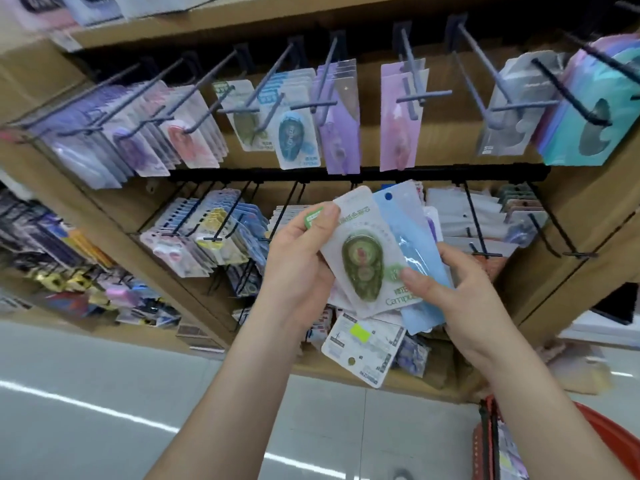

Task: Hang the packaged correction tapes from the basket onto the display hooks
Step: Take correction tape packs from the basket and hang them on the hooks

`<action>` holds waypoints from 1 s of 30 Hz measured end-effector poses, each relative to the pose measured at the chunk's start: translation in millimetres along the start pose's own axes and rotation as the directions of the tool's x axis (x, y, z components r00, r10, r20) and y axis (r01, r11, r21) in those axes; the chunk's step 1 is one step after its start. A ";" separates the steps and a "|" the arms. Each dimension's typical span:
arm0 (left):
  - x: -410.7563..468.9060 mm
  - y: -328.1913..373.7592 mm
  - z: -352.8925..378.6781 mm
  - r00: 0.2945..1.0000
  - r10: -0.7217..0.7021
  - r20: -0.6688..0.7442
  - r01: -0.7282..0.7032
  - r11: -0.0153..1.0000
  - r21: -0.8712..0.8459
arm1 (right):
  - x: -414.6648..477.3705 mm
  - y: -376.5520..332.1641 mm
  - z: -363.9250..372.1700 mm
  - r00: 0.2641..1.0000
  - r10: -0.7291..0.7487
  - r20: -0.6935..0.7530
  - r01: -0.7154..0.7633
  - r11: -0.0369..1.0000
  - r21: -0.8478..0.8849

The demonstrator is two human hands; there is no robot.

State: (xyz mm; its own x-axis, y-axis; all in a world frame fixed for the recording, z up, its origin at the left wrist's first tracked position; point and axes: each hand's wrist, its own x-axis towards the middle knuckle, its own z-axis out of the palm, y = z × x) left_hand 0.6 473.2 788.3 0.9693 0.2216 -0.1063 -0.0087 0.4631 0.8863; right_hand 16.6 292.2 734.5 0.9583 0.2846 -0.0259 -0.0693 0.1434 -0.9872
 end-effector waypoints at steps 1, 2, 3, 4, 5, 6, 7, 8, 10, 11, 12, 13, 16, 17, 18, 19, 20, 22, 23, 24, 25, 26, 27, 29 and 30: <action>0.4 1.1 3.6 1.000 0.017 -0.003 -0.017 1.000 0.004 | 0.9 -0.5 0.4 1.000 -0.003 0.010 0.004 1.000 -0.010; 1.3 2.2 7.1 0.999 0.046 -0.016 -0.046 0.999 0.014 | 2.0 -1.9 0.9 1.000 -0.010 0.023 0.011 1.000 -0.029; 3.1 3.2 10.2 0.996 0.085 -0.038 -0.084 0.996 0.033 | 3.2 -3.3 1.7 0.999 -0.020 0.039 0.022 0.999 -0.044; 5.2 4.9 12.5 0.990 0.124 -0.069 -0.120 0.991 0.057 | 4.7 -5.6 3.3 0.998 -0.030 0.055 0.032 0.998 -0.051; 8.0 7.3 13.8 0.982 0.159 -0.102 -0.151 0.985 0.080 | 6.3 -7.6 5.5 0.997 -0.039 0.069 0.043 0.998 -0.054; 10.4 10.5 13.9 0.972 0.188 -0.143 -0.175 0.980 0.095 | 7.6 -10.0 8.4 0.995 -0.048 0.088 0.054 0.997 -0.062; 13.1 14.6 12.6 0.960 0.211 -0.186 -0.195 0.975 0.103 | 9.4 -11.8 11.6 0.993 -0.057 0.104 0.065 0.995 -0.076; 15.1 19.5 10.0 0.945 0.235 -0.226 -0.216 0.971 0.105 | 11.1 -13.5 15.6 0.992 -0.063 0.114 0.075 0.992 -0.097; 18.8 30.3 1.5 0.913 0.286 -0.292 -0.265 0.958 0.110 | 15.6 -16.4 25.3 0.990 -0.073 0.125 0.091 0.985 -0.148; 20.1 35.7 -4.4 0.897 0.309 -0.316 -0.285 0.951 0.118 | 18.2 -17.6 31.5 0.988 -0.074 0.133 0.095 0.983 -0.159; 20.8 41.1 -10.7 0.882 0.329 -0.337 -0.304 0.944 0.127 | 21.5 -19.0 38.8 0.987 -0.074 0.145 0.097 0.982 -0.159; 21.6 46.6 -17.9 0.868 0.347 -0.356 -0.321 0.938 0.132 | 25.1 -19.6 47.0 0.984 -0.074 0.160 0.100 0.982 -0.161; 26.6 63.4 -43.0 0.830 0.379 -0.409 -0.352 0.925 0.143 | 37.5 -20.6 76.0 0.978 -0.075 0.197 0.110 0.978 -0.175; 29.4 70.2 -52.3 0.816 0.389 -0.427 -0.359 0.921 0.151 | 41.7 -20.4 85.9 0.977 -0.072 0.203 0.109 0.978 -0.178; 33.0 77.7 -61.6 0.802 0.399 -0.445 -0.368 0.916 0.159 | 46.2 -19.7 95.4 0.976 -0.067 0.207 0.105 0.978 -0.179; 37.7 85.3 -71.6 0.787 0.414 -0.457 -0.378 0.910 0.173 | 49.9 -19.9 104.9 0.976 -0.061 0.211 0.100 0.979 -0.177; 42.9 92.6 -82.1 0.775 0.434 -0.459 -0.386 0.901 0.199 | 53.4 -20.1 114.2 0.975 -0.057 0.215 0.095 0.981 -0.172; 54.0 103.9 -100.3 0.766 0.474 -0.435 -0.391 0.880 0.271 | 58.9 -20.0 131.6 0.975 -0.061 0.212 0.095 0.983 -0.156; 60.9 110.6 -110.3 0.770 0.487 -0.413 -0.387 0.870 0.305 | 62.9 -18.5 142.5 0.979 -0.065 0.195 0.096 0.983 -0.154; 65.3 114.2 -114.2 0.774 0.506 -0.382 -0.389 0.855 0.344 | 64.6 -17.6 147.9 0.983 -0.065 0.174 0.092 0.984 -0.151; 69.3 116.0 -116.2 0.776 0.527 -0.346 -0.391 0.834 0.390 | 65.4 -17.1 152.0 0.986 -0.064 0.157 0.088 0.985 -0.149; 73.9 118.9 -119.6 0.777 0.547 -0.312 -0.394 0.809 0.436 | 67.3 -15.6 158.0 0.988 -0.063 0.140 0.085 0.985 -0.151; 78.2 121.5 -121.8 0.777 0.563 -0.282 -0.397 0.786 0.474 | 69.7 -13.6 163.7 0.991 -0.061 0.122 0.080 0.985 -0.153; 86.0 124.2 -125.1 0.783 0.575 -0.238 -0.400 0.758 0.514 | 74.2 -10.1 173.5 0.996 -0.052 0.077 0.062 0.988 -0.144; 91.3 124.5 -127.9 0.790 0.572 -0.222 -0.400 0.754 0.521 | 76.4 -8.7 177.3 0.997 -0.050 0.056 0.058 0.989 -0.139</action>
State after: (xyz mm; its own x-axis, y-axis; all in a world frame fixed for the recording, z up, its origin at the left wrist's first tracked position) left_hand 56.5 660.8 831.3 0.7058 0.6306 0.3228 -0.2660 -0.1864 0.9458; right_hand 41.3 480.7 768.9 0.9436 0.3296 0.0325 0.0253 0.0263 -0.9993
